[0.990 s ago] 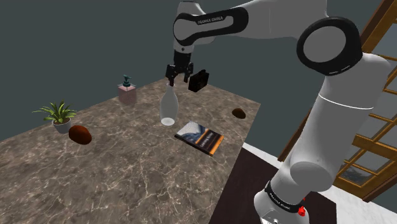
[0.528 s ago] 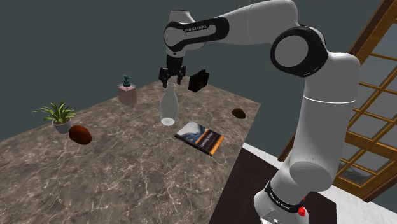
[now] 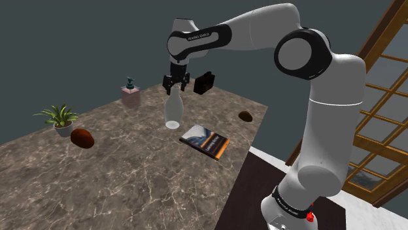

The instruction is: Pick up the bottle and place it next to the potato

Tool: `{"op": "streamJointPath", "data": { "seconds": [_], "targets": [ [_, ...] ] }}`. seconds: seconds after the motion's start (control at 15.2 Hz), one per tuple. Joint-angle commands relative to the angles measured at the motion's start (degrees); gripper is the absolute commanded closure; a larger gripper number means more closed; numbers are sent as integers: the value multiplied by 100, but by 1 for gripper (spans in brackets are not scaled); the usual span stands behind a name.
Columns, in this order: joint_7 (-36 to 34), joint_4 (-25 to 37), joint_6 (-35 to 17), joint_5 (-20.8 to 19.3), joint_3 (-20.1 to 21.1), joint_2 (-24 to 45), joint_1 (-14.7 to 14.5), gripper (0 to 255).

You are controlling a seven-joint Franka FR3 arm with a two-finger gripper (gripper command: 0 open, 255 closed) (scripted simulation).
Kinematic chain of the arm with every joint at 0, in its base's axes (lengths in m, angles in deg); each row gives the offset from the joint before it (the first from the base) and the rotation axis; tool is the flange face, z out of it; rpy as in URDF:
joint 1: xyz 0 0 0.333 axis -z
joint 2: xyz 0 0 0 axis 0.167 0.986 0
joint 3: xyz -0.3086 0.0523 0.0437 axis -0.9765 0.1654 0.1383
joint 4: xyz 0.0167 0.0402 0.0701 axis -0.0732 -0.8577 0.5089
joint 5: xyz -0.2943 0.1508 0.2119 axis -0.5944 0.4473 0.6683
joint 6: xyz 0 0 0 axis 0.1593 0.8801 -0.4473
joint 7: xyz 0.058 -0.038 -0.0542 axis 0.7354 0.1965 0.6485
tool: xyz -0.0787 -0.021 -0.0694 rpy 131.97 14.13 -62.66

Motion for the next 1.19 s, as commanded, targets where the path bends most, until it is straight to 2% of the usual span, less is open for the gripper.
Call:
{"op": "streamJointPath", "data": {
  "seconds": [0.0,0.2,0.26,0.86,1.12],
  "targets": [
    [0,-13,-12,0,0,-2,0,0],
    [0,-12,-11,0,0,-2,0,0],
    [0,-12,-11,0,0,-2,0,255],
    [1,-13,-12,0,0,-2,0,255],
    [2,198,267,0,0,-71,0,255]
  ]
}}
